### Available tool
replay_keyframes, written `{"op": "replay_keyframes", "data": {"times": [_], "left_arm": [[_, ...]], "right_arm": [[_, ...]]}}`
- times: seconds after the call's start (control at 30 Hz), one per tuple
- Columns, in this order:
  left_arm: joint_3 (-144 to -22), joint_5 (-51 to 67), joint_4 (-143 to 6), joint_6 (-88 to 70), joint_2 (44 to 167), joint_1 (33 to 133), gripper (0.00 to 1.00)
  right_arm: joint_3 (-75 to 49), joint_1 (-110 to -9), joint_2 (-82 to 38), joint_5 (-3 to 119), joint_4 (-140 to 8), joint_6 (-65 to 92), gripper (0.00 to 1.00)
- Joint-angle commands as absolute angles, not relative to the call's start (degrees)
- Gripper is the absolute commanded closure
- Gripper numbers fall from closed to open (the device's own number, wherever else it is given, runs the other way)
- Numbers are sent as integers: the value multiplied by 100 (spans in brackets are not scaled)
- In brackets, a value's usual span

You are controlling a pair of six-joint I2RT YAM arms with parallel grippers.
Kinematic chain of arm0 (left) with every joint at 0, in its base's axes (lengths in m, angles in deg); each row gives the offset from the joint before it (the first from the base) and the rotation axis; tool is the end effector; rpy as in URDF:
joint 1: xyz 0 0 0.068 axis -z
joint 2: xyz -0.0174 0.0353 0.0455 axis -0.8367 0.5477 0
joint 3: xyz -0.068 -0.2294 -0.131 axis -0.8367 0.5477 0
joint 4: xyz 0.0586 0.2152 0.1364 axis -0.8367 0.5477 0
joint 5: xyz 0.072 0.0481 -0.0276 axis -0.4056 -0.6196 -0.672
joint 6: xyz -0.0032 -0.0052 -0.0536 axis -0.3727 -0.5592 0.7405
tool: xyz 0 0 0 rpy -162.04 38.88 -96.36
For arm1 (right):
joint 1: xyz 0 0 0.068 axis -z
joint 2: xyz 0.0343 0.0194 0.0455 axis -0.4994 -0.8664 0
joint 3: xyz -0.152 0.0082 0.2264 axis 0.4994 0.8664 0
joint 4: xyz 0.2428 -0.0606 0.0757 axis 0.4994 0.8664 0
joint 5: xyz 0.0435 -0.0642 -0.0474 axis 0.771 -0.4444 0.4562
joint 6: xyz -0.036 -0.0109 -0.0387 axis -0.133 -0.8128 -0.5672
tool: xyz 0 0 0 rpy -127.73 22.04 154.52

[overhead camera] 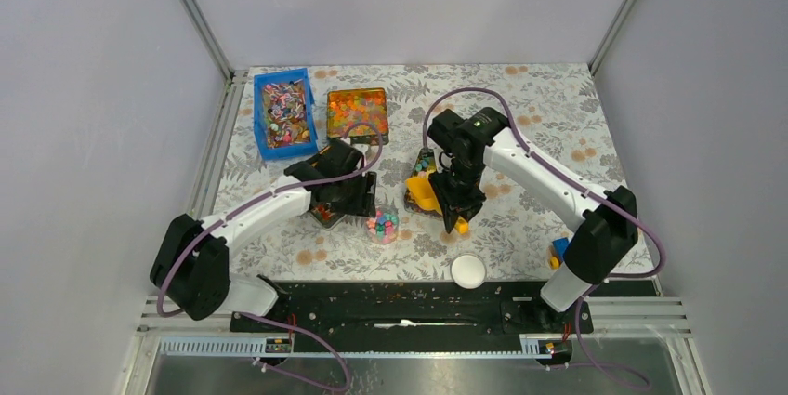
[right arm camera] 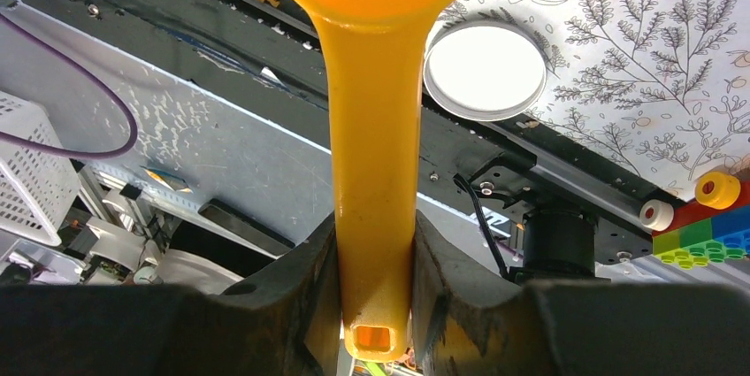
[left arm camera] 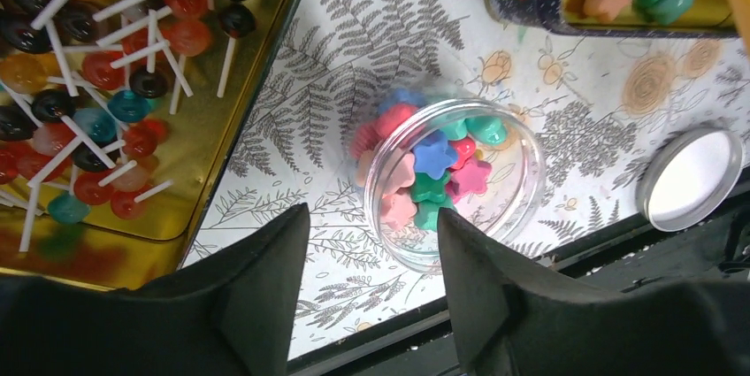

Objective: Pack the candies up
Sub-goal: Adjust the packing bottle at the center of the board, then place the spatula at the center of the board.

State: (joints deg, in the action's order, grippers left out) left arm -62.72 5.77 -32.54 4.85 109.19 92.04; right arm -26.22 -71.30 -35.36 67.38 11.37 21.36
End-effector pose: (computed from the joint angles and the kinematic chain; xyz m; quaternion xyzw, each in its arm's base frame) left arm 0.2171 -0.1579 0.2168 0.0957 0.9637 -0.1677 0.1846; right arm 0.2201 0.2074 0.3059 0.2347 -0.9591 -0.1569 0.0189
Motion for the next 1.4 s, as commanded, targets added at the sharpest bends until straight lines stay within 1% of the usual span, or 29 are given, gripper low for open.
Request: {"op": "replay_keyframes", "data": {"times": [0.0, 0.2, 0.37, 0.5, 0.57, 0.6, 0.7, 0.87, 1.03, 1.13, 1.27, 1.37], "left_arm": [[-6520, 295, -3317, 470, 10561, 9239, 43], [-6504, 68, -3341, 490, 10149, 9230, 37], [-6799, -758, -3112, 406, 9608, 9230, 22], [-7298, -1583, -2749, 479, 9397, 9206, 11], [-7578, -1833, -2640, 555, 9337, 9172, 6], [-7737, -1914, -2619, 593, 9297, 9157, 2], [-8004, -1933, -2743, 611, 9234, 9109, 1], [-8261, -1306, -3144, 616, 9286, 8856, 1], [-8261, -270, -3881, 163, 9389, 8791, 1], [-7956, 440, -4640, -178, 9284, 8791, 1], [-7160, 1521, -5927, -495, 9051, 8791, 1], [-6951, 2183, -6209, -660, 9047, 8786, 1]], "right_arm": [[-2415, -6947, -3168, 6596, 926, 2171, 100], [-2109, -6586, -2882, 6332, 715, 2220, 100], [-1978, -6290, -2638, 5817, 604, 2227, 100], [-1737, -6057, -2385, 5485, 343, 2304, 100], [-1584, -5936, -2257, 5315, 197, 2400, 100], [-1517, -5875, -2194, 5213, 132, 2459, 100], [-1279, -5683, -2023, 5002, -56, 2617, 100], [-910, -5281, -1812, 4767, -386, 2819, 100], [-381, -4817, -1728, 4835, -755, 3074, 100], [-88, -4598, -1742, 5009, -984, 3161, 100], [231, -4438, -1851, 5024, -1315, 3295, 100], [430, -4394, -1949, 5027, -1566, 3350, 100]]}}
